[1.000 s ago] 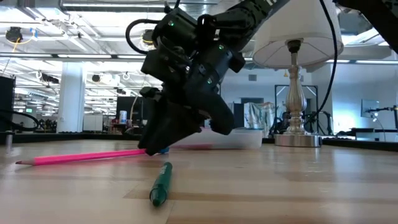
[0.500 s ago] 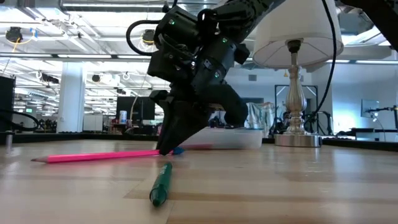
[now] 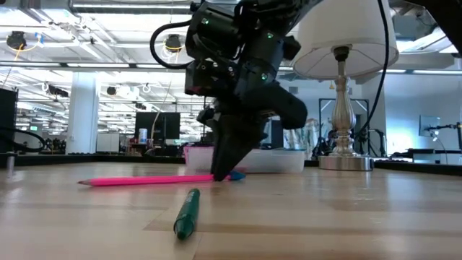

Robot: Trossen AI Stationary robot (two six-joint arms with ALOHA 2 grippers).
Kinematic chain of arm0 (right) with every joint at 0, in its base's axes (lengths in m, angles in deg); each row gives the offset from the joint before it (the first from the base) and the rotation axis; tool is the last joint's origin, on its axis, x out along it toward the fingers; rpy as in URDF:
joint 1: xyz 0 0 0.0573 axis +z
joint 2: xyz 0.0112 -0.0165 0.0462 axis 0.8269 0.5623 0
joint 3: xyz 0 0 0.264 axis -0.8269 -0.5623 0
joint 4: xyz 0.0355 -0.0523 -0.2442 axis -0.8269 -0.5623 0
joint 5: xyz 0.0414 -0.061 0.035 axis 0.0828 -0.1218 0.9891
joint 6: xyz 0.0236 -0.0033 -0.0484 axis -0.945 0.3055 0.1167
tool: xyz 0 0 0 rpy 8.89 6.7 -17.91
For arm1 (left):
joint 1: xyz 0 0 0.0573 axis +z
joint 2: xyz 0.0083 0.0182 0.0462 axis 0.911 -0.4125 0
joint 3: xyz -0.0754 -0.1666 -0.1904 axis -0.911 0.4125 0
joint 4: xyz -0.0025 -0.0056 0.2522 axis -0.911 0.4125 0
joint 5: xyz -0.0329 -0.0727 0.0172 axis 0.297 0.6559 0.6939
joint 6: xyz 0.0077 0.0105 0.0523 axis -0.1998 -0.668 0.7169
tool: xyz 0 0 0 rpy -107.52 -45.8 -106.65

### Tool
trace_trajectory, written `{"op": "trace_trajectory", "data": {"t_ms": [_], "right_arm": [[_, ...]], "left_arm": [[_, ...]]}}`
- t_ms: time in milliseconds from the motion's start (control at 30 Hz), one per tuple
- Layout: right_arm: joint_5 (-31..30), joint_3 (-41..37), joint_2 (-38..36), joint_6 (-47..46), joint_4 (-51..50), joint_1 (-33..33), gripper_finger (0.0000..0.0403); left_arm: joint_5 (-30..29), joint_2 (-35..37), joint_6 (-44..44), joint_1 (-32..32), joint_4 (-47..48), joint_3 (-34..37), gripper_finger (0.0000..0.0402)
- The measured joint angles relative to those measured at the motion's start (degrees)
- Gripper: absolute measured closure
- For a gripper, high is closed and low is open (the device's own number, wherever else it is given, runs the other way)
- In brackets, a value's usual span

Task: Pick & place school supplies into a supply box
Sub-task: Put the pink pencil into the pink supply box

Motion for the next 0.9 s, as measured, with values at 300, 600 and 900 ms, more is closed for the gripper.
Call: {"op": "trace_trajectory", "data": {"t_ms": [300, 600, 900], "right_arm": [[-1.59, 1.39, -0.95, -7.26, -10.82, 0.16, 0.0401], [-8.34, 4.02, -0.62, -7.29, -20.52, 2.14, 0.0402], [-14.66, 9.61, 0.07, -7.23, -28.68, 2.34, 0.0402]], "left_arm": [[0.00, 0.00, 0.00, 0.00, -0.02, 0.00, 0.0274], [0.01, -0.02, 0.00, 0.00, -0.02, 0.00, 0.0274], [0.02, -0.02, 0.00, 0.00, -0.04, 0.00, 0.0274]]}}
